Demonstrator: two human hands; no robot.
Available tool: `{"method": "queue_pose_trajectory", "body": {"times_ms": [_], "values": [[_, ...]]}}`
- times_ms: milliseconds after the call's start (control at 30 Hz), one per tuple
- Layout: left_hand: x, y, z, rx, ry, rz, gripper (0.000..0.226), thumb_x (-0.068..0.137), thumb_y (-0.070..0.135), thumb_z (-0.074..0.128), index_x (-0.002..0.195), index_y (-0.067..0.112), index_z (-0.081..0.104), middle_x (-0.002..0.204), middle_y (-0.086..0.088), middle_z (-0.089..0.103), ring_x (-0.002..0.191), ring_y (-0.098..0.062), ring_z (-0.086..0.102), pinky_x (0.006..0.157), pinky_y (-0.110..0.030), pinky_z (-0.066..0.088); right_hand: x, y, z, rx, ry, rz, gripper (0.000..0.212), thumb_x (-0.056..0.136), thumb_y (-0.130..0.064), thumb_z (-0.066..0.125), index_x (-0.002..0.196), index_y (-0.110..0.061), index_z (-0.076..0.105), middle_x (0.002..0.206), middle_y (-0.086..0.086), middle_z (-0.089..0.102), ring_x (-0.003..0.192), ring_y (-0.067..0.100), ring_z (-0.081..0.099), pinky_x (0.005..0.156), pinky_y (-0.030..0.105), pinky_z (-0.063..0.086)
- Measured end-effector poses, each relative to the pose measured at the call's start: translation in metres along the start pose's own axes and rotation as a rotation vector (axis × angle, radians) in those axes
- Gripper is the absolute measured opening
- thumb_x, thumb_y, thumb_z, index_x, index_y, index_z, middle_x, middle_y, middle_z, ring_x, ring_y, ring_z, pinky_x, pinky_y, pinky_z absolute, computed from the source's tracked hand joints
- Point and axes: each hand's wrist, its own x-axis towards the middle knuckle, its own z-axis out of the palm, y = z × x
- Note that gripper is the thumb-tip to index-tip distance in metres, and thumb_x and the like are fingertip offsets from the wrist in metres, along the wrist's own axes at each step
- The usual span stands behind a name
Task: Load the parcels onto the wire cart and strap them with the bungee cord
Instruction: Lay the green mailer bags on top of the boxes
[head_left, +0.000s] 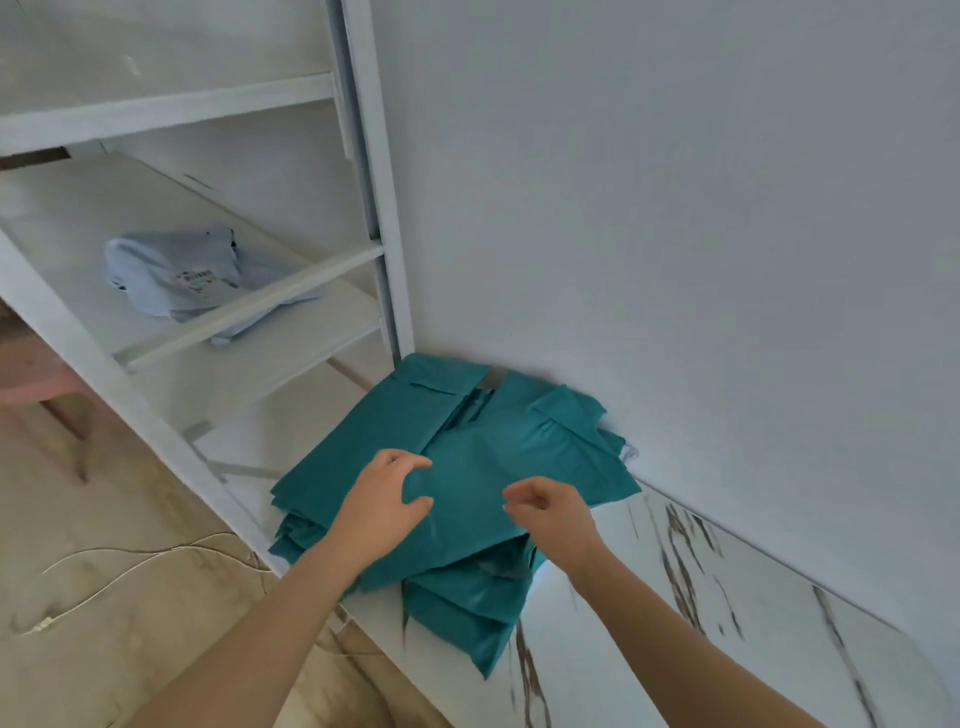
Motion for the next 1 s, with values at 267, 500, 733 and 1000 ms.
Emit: {"method": "queue_pose_trajectory", "body": {"times_ms": [267,500,733,1000], "values": [[0.08,-0.075,-0.03,-0.061,-0.054,-0.167,0.064,0.084,0.03,0.066,0.14,0.02,0.037,0.144,-0.006,0.032,0.132,-0.022,0.033,0.106,-0.034,0.032,0.05,-0.037,0.041,-0.065,0.08,0.093,0.02,0.089,-0.01,0.054,0.096,-0.026,0.066,0.1,-0.006,0.067,0.082,0.01,0.061,0.058,0.009,0.043],[0.125,-0.13,-0.026,0.025,-0.234,-0.372,0.113,0.064,0.072,0.065,0.149,0.022,0.011,0.152,-0.009,0.023,0.139,-0.03,0.026,0.111,-0.05,0.025,0.077,-0.047,0.076,-0.285,0.03,0.188,0.042,0.088,-0.008,0.048,0.128,-0.021,0.047,0.078,-0.001,0.057,0.063,0.013,0.049,0.053,0.022,0.041],[0.146,-0.135,-0.019,-0.147,-0.312,-0.393,0.119,0.041,0.071,0.077,0.138,0.02,0.032,0.133,-0.009,0.042,0.124,-0.027,0.039,0.101,-0.042,0.04,0.085,-0.046,0.069,-0.321,0.022,0.259,0.035,0.088,-0.007,0.05,0.12,-0.022,0.05,0.078,-0.002,0.055,0.069,0.012,0.05,0.056,0.02,0.042],[0.145,-0.116,-0.029,0.041,-0.126,-0.238,0.089,0.057,0.065,0.075,0.124,0.018,0.041,0.116,-0.006,0.047,0.108,-0.024,0.05,0.086,-0.036,0.045,0.087,-0.039,0.061,-0.255,0.039,0.311,0.029,0.083,-0.005,0.054,0.104,-0.025,0.053,0.074,0.0,0.061,0.067,0.014,0.053,0.045,0.012,0.038]]}}
